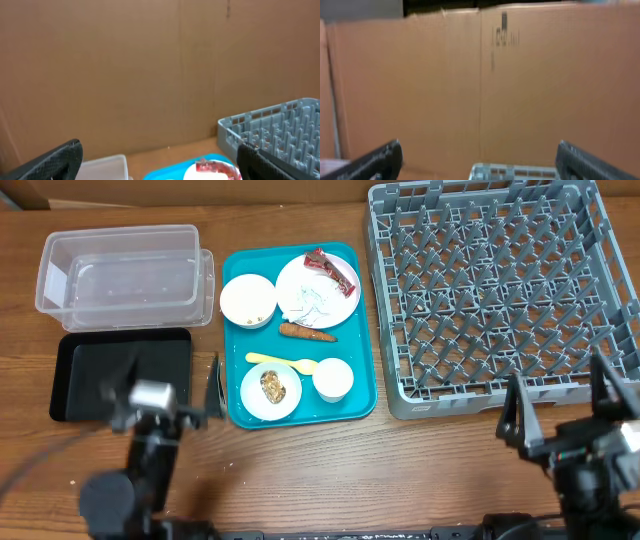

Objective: Sort waste into correct bins and load items into the dishwasher
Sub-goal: 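Reach the left gripper to the white plate and grasp the tissue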

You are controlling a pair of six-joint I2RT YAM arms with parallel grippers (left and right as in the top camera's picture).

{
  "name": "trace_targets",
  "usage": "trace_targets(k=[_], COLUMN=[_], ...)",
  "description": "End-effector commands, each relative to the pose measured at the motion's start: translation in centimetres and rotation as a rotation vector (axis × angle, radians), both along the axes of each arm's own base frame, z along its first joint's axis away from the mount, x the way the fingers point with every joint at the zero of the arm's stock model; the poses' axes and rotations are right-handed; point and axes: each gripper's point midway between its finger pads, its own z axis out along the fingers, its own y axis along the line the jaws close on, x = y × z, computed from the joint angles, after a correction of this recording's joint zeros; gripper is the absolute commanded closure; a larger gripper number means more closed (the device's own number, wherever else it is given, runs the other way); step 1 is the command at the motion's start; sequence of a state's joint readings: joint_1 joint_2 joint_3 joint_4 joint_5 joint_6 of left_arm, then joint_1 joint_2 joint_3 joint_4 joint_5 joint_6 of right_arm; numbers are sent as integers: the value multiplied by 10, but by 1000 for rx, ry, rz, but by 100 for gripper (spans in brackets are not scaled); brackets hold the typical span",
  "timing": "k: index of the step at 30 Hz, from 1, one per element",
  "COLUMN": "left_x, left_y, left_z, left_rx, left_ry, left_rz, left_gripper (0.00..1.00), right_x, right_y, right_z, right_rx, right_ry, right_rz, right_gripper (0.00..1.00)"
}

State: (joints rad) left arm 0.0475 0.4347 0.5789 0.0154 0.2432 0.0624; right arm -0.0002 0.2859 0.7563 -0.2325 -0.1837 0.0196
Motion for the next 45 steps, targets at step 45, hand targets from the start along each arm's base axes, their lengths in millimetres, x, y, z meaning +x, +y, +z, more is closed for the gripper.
trace_targets(k=[45], left_x=[245], left_y=[-173], left_z=[-334], left_rx=[432], left_ry=[1437], left_rz=[-248], left_gripper=[9], right_x=[106], right_y=[0], right_z=[-80], right_rx=[-19], right_ry=[897], right_rz=[12], right_gripper=[0])
